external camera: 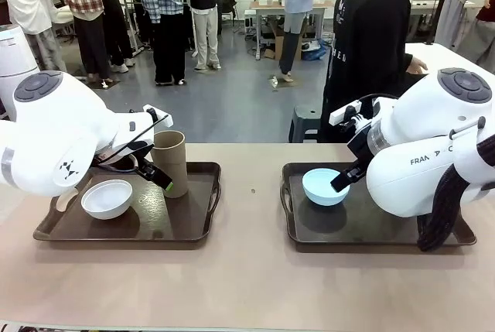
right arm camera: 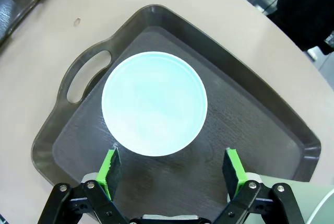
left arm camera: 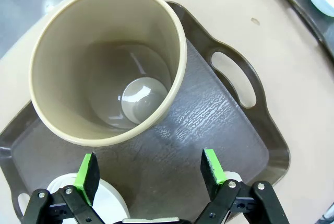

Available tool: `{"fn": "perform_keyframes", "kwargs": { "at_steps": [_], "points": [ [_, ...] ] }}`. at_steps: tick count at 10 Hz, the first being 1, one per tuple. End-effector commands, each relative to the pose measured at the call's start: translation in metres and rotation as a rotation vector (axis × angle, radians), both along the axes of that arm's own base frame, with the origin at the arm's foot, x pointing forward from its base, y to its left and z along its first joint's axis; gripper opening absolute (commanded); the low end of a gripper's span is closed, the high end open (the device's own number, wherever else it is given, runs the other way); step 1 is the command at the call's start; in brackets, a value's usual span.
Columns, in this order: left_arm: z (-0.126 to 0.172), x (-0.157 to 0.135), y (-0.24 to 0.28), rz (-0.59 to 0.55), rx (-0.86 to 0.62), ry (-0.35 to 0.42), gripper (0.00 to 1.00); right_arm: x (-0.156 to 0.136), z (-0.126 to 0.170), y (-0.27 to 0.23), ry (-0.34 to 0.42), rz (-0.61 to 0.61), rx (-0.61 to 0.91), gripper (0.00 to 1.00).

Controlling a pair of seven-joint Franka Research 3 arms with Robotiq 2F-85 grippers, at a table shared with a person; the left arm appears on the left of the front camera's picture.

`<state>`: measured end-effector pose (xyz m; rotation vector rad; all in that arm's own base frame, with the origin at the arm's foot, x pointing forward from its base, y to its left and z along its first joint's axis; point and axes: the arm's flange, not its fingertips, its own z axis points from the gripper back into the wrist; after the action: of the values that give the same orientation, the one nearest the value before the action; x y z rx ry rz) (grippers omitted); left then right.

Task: Set up a tray with a mat and arrange the tableware.
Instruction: Pick up the Picnic Bowl and Reusable plastic cup from the Handle tray in front of the human's position and hold them in the air.

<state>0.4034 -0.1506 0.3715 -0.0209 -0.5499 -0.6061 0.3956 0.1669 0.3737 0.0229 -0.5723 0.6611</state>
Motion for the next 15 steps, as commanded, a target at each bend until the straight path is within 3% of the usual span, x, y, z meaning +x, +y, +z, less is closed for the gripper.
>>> {"fn": "perform_keyframes", "kwargs": {
  "at_steps": [1,2,3,4,5,8,9,10,11,13,14,15],
  "points": [
    [0.000,0.000,0.000,0.000,0.000,0.000,1.00,0.000,0.000,0.000,0.000,0.000,0.000,1.00],
    [0.000,0.000,0.000,0.000,0.000,0.000,1.00,0.000,0.000,0.000,0.000,0.000,0.000,1.00],
    [0.000,0.000,0.000,0.000,0.000,0.000,1.00,-0.030,0.034,0.012,-0.021,-0.034,-0.016,1.00],
    [0.049,-0.044,0.021,0.009,-0.014,0.033,1.00,-0.067,0.055,0.010,-0.005,-0.023,-0.019,1.00],
    [0.061,-0.066,0.036,0.050,-0.008,0.100,1.00,-0.100,0.048,-0.009,0.055,-0.014,-0.030,1.00],
    [0.067,-0.139,0.053,0.080,-0.047,0.456,1.00,-0.210,-0.003,-0.091,0.420,-0.278,-0.001,1.00],
    [0.072,-0.156,0.046,0.052,-0.035,0.540,1.00,-0.223,-0.013,-0.092,0.480,-0.290,0.029,1.00],
    [0.080,-0.069,0.032,0.061,-0.020,0.324,1.00,-0.207,0.003,-0.072,0.373,-0.201,-0.070,1.00],
    [0.080,-0.069,0.032,0.061,-0.020,0.324,1.00,-0.094,0.079,-0.026,0.419,-0.233,-0.051,1.00],
    [0.080,-0.069,0.032,0.061,-0.020,0.324,1.00,-0.110,0.089,-0.032,0.449,-0.238,-0.065,1.00],
    [0.090,-0.084,0.033,0.061,-0.031,0.367,1.00,-0.090,0.077,-0.040,0.503,-0.291,-0.077,1.00],
    [0.089,-0.087,0.058,0.056,-0.139,0.514,1.00,-0.097,0.071,-0.075,0.604,-0.373,-0.036,1.00]
  ]
}}
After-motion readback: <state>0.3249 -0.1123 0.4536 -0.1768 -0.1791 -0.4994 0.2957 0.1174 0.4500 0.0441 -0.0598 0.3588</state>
